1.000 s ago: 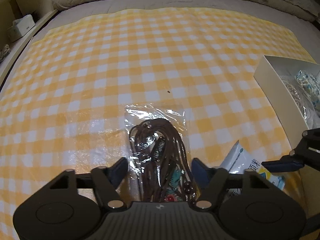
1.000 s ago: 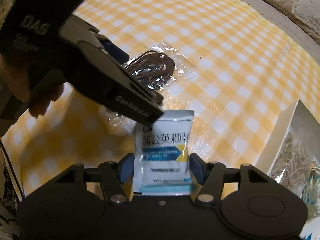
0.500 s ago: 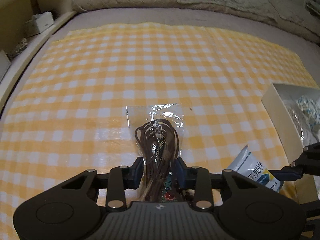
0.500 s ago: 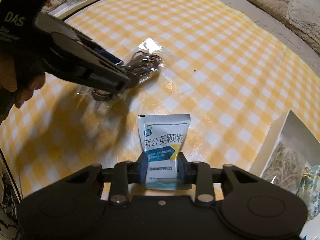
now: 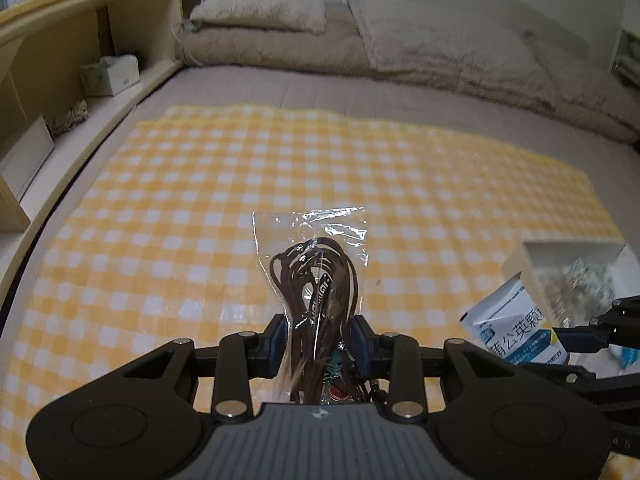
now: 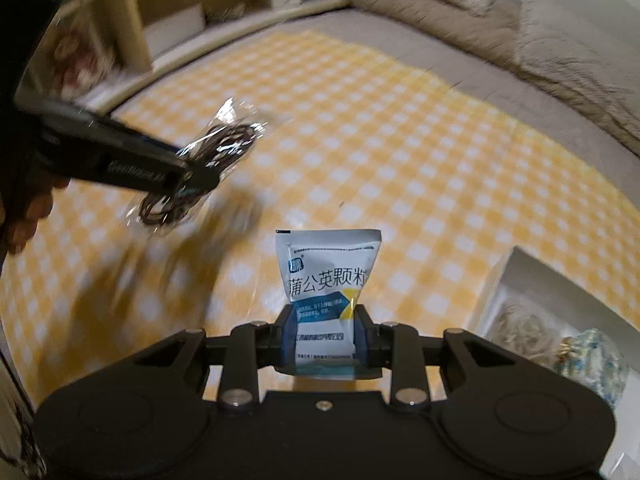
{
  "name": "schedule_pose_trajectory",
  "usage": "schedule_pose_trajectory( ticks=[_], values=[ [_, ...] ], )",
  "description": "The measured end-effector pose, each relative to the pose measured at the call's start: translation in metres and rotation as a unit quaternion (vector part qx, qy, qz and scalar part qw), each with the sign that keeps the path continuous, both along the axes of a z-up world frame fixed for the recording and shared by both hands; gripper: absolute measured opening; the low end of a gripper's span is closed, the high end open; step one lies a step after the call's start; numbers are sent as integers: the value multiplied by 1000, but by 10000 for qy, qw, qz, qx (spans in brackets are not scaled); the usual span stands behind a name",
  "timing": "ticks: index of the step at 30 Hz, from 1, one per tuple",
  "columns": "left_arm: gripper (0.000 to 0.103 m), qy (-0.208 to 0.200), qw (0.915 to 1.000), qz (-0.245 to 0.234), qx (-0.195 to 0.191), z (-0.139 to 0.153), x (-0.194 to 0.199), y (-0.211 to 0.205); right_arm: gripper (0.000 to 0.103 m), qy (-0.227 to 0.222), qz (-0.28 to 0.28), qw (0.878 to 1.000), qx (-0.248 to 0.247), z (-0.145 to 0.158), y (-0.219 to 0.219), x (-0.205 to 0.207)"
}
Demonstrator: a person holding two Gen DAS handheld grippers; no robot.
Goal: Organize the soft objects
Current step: 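Carry the white packet and dark cord bag into the box and open both tools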
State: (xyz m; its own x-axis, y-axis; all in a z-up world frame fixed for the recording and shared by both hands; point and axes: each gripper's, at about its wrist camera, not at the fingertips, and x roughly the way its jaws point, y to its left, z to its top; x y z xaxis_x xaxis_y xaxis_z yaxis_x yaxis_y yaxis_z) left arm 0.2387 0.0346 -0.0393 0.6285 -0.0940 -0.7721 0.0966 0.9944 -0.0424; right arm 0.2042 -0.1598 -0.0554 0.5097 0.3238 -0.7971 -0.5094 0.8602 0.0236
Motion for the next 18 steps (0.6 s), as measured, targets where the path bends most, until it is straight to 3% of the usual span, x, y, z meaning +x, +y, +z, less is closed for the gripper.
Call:
schedule_pose_trajectory(
  ticks=[8,18],
  values=[
    [36,-360,9988,-127,-299,24,-4,-27,31,-561,-670,9959,221,30,-36,-3],
    [36,-670,9935,-733,-554,37,-9,-95,31,-1146,-1500,9820,12,65,-93,-19]
  ],
)
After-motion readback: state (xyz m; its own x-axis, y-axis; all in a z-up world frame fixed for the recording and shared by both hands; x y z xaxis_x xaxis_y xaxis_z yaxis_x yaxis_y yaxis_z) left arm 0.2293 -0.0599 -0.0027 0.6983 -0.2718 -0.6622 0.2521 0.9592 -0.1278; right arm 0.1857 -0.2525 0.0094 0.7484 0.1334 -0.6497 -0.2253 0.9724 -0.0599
